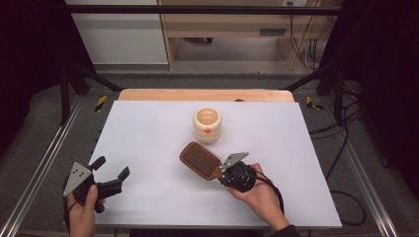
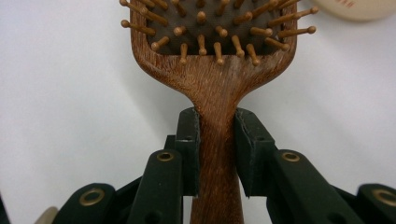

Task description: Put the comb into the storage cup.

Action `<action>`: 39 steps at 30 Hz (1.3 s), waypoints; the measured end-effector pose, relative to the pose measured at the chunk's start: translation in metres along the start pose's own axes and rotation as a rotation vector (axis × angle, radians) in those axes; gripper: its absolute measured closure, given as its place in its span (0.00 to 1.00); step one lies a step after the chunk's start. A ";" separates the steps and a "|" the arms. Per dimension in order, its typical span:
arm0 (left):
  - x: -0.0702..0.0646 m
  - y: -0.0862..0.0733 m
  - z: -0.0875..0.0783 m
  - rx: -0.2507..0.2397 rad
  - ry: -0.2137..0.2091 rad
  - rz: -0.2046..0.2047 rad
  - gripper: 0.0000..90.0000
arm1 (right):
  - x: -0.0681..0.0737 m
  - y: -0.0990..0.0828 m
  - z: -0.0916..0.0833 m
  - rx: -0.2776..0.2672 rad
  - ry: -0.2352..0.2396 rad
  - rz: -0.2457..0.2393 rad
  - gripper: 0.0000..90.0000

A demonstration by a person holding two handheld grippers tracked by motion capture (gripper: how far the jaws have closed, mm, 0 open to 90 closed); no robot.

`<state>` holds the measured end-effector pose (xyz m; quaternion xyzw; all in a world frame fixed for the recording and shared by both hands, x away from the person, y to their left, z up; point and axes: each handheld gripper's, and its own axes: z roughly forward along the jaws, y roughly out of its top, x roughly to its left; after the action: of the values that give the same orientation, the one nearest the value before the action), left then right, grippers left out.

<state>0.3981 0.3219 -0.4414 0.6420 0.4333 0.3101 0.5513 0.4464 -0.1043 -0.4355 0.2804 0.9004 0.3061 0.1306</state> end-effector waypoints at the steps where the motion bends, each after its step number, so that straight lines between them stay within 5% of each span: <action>1: -0.001 0.000 0.001 0.000 -0.005 -0.007 0.03 | 0.001 -0.001 -0.001 -0.019 -0.012 -0.006 0.81; 10: -0.009 -0.001 0.004 0.010 -0.042 -0.013 0.03 | 0.000 -0.001 -0.007 -0.140 -0.050 0.023 0.81; 30: -0.036 0.000 0.012 0.028 -0.126 -0.001 0.03 | -0.008 -0.003 -0.017 -0.278 -0.072 0.078 0.81; 39: -0.065 0.007 0.017 0.026 -0.185 -0.004 0.03 | -0.009 -0.003 -0.022 -0.319 -0.084 0.085 0.81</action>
<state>0.3862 0.2559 -0.4331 0.6742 0.3859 0.2425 0.5811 0.4430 -0.1221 -0.4201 0.3064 0.8215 0.4382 0.1980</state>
